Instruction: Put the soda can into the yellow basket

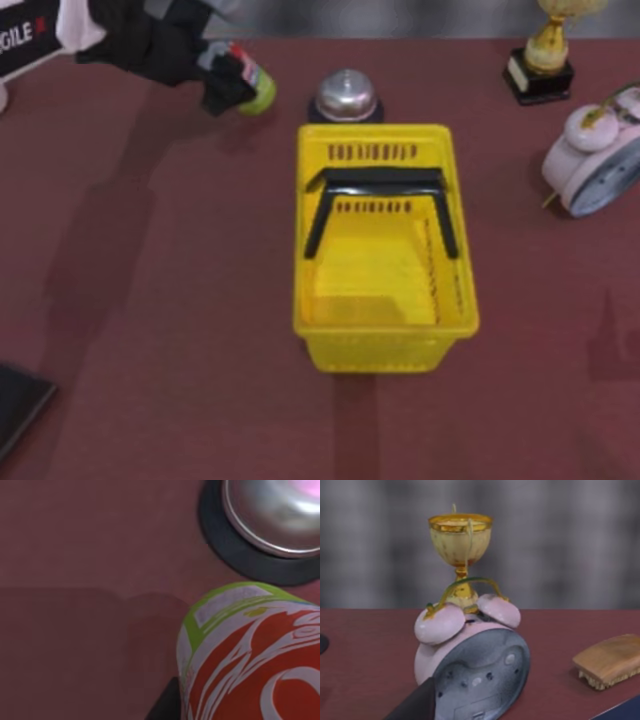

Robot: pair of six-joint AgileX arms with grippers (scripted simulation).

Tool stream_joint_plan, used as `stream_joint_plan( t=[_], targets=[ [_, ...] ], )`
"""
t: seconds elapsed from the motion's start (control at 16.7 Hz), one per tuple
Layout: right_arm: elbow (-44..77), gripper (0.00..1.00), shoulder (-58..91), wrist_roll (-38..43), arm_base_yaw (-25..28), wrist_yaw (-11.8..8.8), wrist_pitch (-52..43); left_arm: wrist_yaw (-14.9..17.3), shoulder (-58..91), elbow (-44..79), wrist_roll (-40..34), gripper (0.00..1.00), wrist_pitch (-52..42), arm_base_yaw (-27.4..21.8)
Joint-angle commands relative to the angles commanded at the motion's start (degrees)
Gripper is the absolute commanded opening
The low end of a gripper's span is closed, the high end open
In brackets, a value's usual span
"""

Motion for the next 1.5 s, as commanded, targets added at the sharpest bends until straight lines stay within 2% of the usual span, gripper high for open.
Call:
stream_joint_plan(
  t=[0.48, 0.66, 0.78, 0.96, 1.32, 1.5],
  targets=[
    [0.00, 1.00, 0.00, 0.00, 0.00, 0.00, 0.00, 27.33, -12.04, -21.89, -15.44, 0.00, 47.78, -4.94],
    [0.00, 1.00, 0.00, 0.00, 0.00, 0.00, 0.00, 35.51, -15.67, -29.09, -20.36, 0.00, 60.57, -6.44],
    [0.00, 1.00, 0.00, 0.00, 0.00, 0.00, 0.00, 39.48, -17.44, -32.68, -22.80, 0.00, 66.10, -7.17],
    [0.00, 1.00, 0.00, 0.00, 0.00, 0.00, 0.00, 42.35, -18.79, -35.36, -24.61, 0.00, 69.78, -7.69],
    [0.00, 1.00, 0.00, 0.00, 0.00, 0.00, 0.00, 42.35, -18.36, -35.24, -24.48, 0.00, 69.92, -7.41],
    [0.00, 1.00, 0.00, 0.00, 0.00, 0.00, 0.00, 42.64, -15.12, -36.28, -24.53, 0.00, 74.06, -7.27]
  ],
)
